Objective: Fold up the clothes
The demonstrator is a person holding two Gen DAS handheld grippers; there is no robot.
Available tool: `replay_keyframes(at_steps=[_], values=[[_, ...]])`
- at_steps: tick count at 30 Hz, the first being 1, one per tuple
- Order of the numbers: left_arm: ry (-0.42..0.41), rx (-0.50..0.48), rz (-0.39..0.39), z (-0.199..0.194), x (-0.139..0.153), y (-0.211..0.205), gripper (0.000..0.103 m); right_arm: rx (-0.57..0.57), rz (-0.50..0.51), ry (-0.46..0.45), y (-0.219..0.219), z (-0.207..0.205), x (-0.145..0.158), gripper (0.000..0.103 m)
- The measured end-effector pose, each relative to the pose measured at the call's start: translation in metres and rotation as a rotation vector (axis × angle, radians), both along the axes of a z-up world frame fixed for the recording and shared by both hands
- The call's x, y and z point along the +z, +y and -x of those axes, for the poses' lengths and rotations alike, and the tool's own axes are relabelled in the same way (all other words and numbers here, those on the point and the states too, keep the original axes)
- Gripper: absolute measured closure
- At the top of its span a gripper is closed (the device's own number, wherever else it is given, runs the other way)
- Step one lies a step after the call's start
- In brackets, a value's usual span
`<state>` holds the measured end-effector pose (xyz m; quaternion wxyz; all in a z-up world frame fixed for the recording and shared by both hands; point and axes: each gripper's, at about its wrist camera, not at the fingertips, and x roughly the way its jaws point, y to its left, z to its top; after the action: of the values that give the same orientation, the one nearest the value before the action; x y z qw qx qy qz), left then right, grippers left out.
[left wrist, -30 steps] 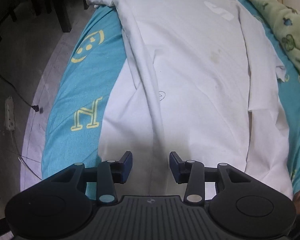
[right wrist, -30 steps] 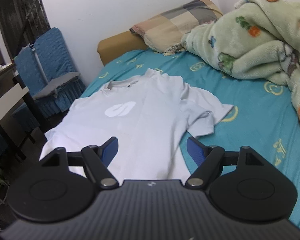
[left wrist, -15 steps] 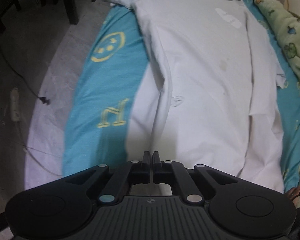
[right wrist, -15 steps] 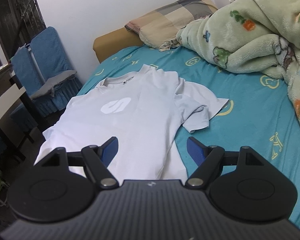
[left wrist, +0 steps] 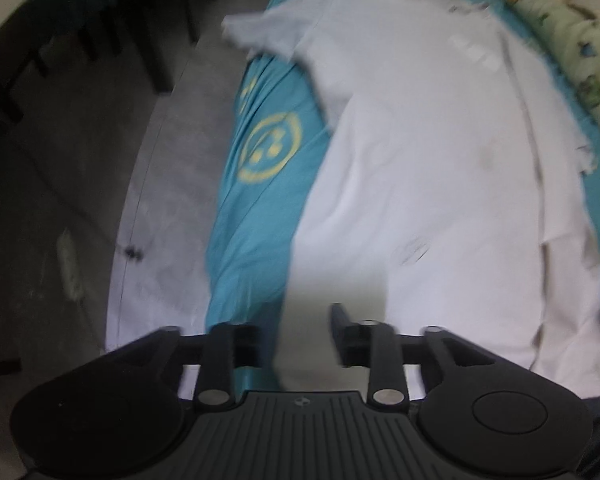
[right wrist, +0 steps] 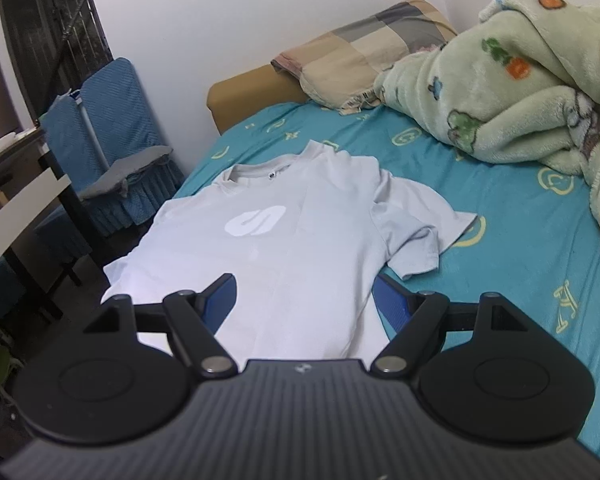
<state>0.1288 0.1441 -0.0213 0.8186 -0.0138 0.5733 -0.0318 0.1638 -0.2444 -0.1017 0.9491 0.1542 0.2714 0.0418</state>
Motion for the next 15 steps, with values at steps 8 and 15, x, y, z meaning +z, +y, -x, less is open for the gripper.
replay_keyframes(at_steps=[8,15], values=[[-0.361,-0.134,0.195,0.001,0.046,-0.105,0.019,-0.011,0.031,-0.075,0.0,0.004,0.008,0.026],[-0.608,-0.15,0.182,-0.003,-0.004,-0.155,0.003,-0.019,0.083,-0.106,0.0,0.005,0.007,0.026]])
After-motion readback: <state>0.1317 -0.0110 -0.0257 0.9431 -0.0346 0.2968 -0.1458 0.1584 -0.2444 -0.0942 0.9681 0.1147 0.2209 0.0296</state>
